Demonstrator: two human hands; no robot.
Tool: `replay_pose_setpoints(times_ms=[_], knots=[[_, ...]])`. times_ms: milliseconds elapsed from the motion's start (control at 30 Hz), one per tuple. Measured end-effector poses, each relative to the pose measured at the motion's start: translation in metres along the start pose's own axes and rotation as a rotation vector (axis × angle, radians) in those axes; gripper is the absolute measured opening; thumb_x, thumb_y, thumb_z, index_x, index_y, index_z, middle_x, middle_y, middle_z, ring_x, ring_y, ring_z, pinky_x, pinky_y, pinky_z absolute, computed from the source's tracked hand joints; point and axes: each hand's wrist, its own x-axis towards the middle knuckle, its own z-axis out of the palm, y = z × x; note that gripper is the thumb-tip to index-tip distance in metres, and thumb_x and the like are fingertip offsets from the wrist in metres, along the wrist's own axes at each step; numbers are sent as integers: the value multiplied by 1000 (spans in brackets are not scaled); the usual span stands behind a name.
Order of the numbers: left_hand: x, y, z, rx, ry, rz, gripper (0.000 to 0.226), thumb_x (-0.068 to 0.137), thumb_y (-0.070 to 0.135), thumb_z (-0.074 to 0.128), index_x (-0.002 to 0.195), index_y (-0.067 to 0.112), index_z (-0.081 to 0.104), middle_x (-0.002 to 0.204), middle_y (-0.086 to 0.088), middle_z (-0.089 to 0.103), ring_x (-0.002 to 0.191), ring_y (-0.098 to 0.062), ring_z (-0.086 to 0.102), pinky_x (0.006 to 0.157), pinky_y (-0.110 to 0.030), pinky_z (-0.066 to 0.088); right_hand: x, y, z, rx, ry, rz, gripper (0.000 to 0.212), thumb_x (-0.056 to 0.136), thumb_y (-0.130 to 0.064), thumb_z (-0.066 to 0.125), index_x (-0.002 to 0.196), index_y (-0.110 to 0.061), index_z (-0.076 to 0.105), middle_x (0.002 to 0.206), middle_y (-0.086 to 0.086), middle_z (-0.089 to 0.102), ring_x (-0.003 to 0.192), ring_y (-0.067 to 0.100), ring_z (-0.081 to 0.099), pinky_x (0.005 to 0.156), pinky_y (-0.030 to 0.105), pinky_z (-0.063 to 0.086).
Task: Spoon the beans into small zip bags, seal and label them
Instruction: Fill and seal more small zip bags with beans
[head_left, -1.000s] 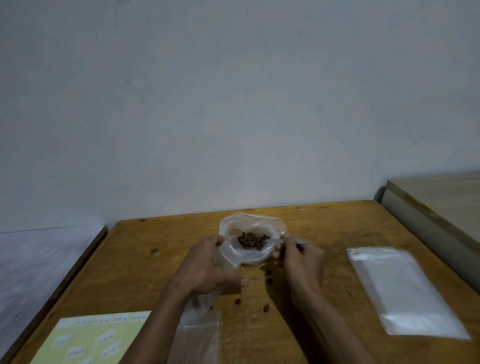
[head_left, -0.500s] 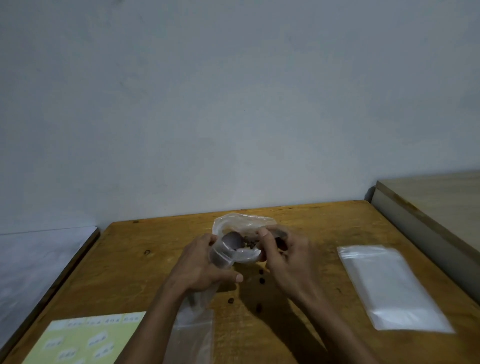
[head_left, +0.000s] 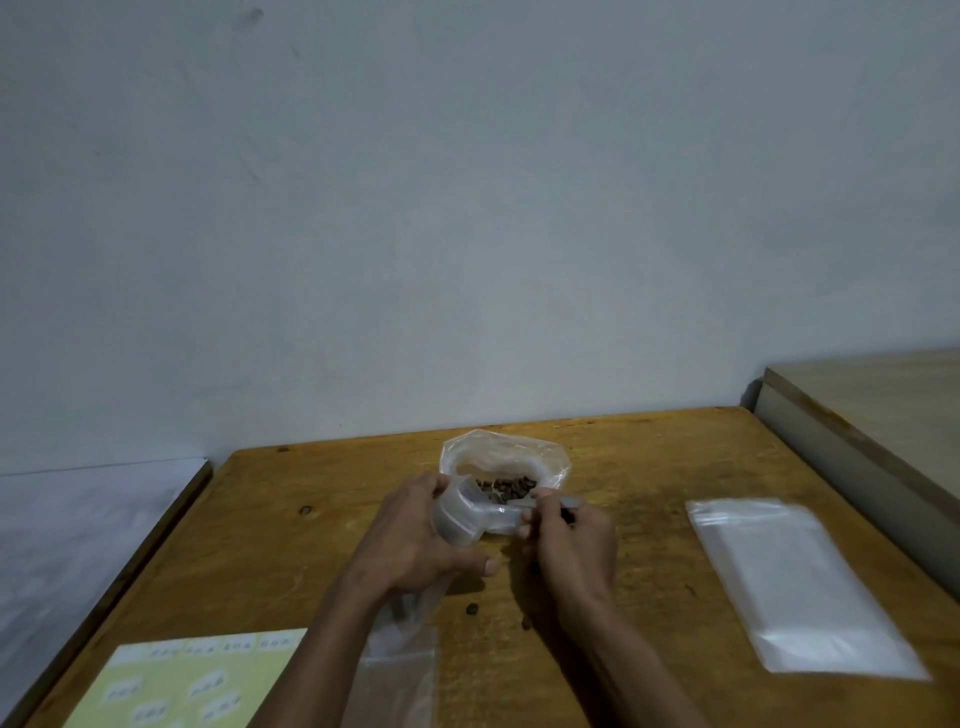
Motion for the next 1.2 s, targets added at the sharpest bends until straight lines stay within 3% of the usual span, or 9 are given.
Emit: replay_pose_setpoints(times_ms=[167,333,533,633,767,967,1100,1200], knots=[[0,-4,1,-4,-11,-20,113,47,57,94,143,24,45,140,5,51,121,-17,52,93,-33,53,6,-9,-10,215,-1,140,25,99,-21,57,88,-4,71,65,7,69,58,18,60,61,37,52],[0,-3,1,15,-7,-23,112,49,56,94,144,22,45,141,4,51,122,-18,52,93,-33,52,9,-27,-24,306,1,84,19,101,-14,55,92,-6,70,67,6,68,58,15,60,54,28,48],[1,-2,0,6,-17,-36,113,46,58,94,142,23,47,138,4,53,119,-17,53,91,-32,53,3,-38,-40,316,-70,6,18,100,-15,57,95,-5,70,68,6,68,58,15,61,54,29,48],[0,-1,-1,8,-17,-38,113,46,58,94,143,23,47,139,4,53,120,-19,53,91,-32,53,-5,-37,-46,232,-158,-82,18,100,-19,57,95,-9,71,71,5,71,60,14,64,54,26,50],[-1,3,-1,29,-10,-22,109,51,56,94,143,22,46,139,3,52,120,-19,53,90,-32,52,-10,-29,-52,-71,-243,-281,19,97,-29,58,93,-17,73,75,4,73,67,14,69,60,26,54],[-5,3,-2,3,3,-10,103,51,57,93,138,25,49,132,6,54,114,-15,53,86,-29,51,-11,-28,-58,-136,-164,-476,16,96,-31,56,103,-29,71,74,0,70,69,9,67,57,24,56],[-11,7,-7,-27,23,12,91,52,56,93,128,28,50,123,11,55,106,-10,55,85,-31,53,-7,-30,-49,-201,-39,-460,12,99,-25,58,101,-32,67,74,-11,68,71,-5,66,56,10,50],[-20,12,-15,-117,35,40,84,54,51,94,120,35,46,112,19,55,97,1,55,73,-21,50,1,-26,-39,-255,-61,-340,11,99,-29,58,101,-32,68,79,-16,69,74,-4,66,57,10,48]])
